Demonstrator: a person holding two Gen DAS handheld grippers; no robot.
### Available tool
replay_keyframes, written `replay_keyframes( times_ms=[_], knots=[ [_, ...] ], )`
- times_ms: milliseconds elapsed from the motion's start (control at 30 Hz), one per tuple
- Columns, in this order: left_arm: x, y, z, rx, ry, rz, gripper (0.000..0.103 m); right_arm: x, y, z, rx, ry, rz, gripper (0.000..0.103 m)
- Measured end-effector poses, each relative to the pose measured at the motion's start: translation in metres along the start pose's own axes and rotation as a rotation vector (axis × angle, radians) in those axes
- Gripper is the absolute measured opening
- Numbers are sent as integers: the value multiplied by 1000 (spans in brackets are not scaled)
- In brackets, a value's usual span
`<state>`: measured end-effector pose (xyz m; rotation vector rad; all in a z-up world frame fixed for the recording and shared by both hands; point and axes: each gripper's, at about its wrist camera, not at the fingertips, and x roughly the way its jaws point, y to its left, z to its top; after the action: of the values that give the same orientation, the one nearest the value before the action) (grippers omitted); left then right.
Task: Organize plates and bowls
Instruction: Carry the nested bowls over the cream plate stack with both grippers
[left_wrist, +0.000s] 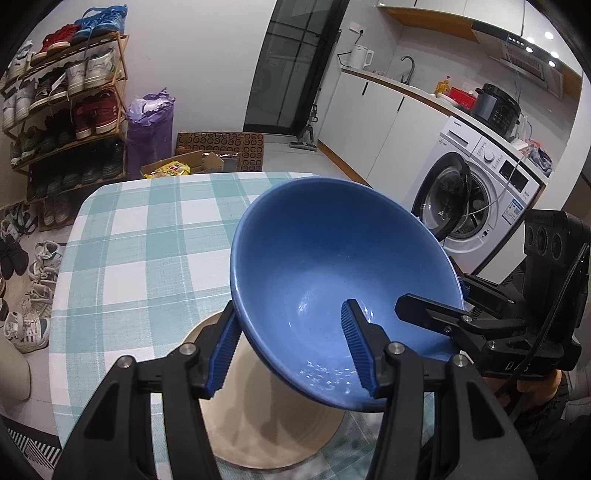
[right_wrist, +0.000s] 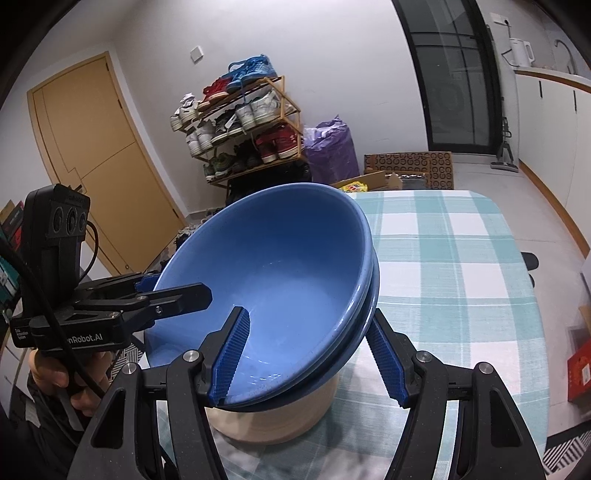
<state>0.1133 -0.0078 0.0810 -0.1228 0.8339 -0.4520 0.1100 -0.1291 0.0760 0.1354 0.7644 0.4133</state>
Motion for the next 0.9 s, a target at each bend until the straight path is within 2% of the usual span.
replay_keyframes(
  times_ms=[400,900],
  knots=[
    [-1,25,-15,-52,9,27,54,28,19,-3,-14,48,34,67],
    [14,47,-36,-95,44,75,54,62,21,-16,-1,111,70,67]
  ],
)
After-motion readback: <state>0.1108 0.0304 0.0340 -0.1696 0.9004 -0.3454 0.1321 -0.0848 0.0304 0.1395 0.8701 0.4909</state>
